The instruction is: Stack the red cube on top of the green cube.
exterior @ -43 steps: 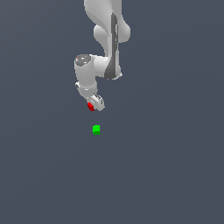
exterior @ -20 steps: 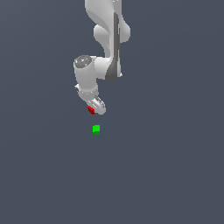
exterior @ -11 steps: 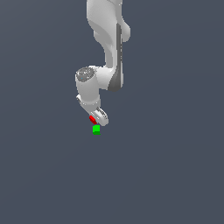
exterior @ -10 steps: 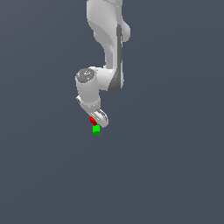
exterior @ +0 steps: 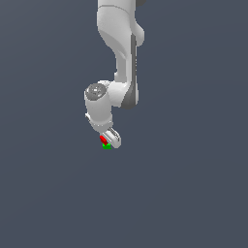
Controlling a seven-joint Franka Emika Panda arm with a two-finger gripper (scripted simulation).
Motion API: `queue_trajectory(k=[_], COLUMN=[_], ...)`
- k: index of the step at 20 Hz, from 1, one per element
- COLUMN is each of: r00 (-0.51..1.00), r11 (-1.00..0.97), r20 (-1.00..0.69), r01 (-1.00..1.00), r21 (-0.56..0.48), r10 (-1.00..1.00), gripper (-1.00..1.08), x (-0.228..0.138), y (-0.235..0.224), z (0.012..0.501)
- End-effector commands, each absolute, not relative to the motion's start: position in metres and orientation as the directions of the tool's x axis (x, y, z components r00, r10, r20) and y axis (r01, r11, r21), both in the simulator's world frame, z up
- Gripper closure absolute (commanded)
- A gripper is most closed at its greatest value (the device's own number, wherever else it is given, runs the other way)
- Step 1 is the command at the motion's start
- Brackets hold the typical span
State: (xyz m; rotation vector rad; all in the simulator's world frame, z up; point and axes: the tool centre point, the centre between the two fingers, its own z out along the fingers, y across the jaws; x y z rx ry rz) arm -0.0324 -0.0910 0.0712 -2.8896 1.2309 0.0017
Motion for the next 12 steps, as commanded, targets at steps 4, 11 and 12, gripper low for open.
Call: queue_trajectory(k=[4,11,12], r00=[0.693,0.693,0.693], r11=[-0.693,-0.693,-0.693], r20=[-0.001,-0.001,-0.001], r01=[-0.721,-0.721,-0.721], r21=[-0.001,-0.001,-0.001], r10=[-0.721,-0.721,-0.721], gripper=[-0.92,-0.92,-0.92], x=[-0.0292,-0.0292,-0.0292], y=[-0.0907,-0.0907,-0.0907], z=[0.0708,0.0708,0.0708])
